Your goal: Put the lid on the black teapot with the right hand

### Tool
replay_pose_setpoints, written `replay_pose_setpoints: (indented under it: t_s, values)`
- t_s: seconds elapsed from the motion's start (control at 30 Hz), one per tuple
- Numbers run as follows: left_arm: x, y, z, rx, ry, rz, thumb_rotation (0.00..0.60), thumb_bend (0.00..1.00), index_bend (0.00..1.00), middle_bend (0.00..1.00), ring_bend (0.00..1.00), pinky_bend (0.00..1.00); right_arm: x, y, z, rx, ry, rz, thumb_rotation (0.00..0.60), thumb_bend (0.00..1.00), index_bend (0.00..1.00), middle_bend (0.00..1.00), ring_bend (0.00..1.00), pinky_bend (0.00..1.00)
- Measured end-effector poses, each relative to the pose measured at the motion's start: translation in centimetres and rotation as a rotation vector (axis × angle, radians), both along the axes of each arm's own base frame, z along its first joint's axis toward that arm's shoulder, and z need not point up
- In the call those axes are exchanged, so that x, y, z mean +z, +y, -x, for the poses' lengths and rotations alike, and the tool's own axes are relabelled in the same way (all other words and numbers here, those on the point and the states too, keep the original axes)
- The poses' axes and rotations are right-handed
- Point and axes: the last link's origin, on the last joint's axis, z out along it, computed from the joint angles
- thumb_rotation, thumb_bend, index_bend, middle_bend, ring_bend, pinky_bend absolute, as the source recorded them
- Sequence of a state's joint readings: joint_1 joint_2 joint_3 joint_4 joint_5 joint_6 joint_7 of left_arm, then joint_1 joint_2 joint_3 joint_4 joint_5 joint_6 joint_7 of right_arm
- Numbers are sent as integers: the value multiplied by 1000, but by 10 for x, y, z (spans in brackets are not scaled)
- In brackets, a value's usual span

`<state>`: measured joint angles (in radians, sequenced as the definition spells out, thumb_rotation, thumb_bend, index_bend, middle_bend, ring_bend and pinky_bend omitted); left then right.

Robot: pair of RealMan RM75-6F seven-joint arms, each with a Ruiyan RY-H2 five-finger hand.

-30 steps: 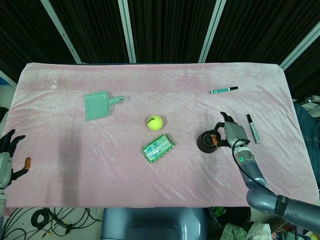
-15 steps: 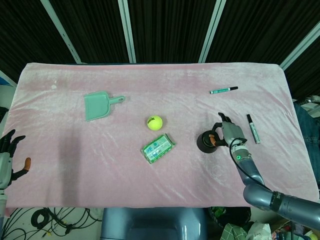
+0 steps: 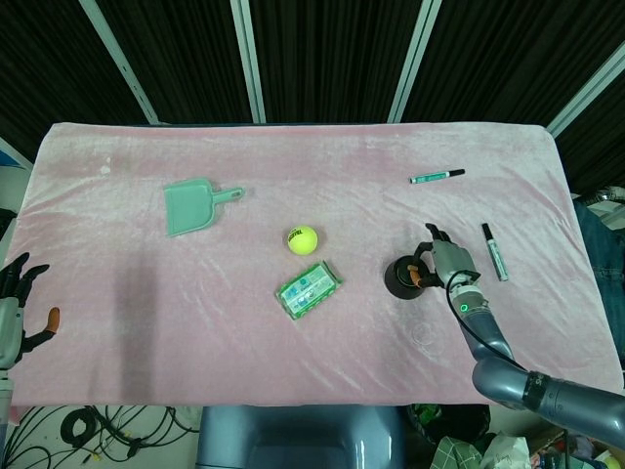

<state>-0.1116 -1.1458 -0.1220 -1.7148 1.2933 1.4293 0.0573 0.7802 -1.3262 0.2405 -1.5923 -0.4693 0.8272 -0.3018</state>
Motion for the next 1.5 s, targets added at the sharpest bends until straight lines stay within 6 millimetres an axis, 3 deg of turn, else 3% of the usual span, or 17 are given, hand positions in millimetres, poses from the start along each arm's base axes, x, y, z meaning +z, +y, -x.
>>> replay_pose_setpoints:
  t_s: [1.2,1.5]
  values:
    - [0,0,0,1,0,-1,600,441,159,0,0,102,-8,-2,7,-25,-19,-12,600,336,609,0,27,179]
    - [0,0,0,2,0,-1,600,441,159,0,0,102,-9,0,10,-28,-20,-24,600,308,421,0,22,179]
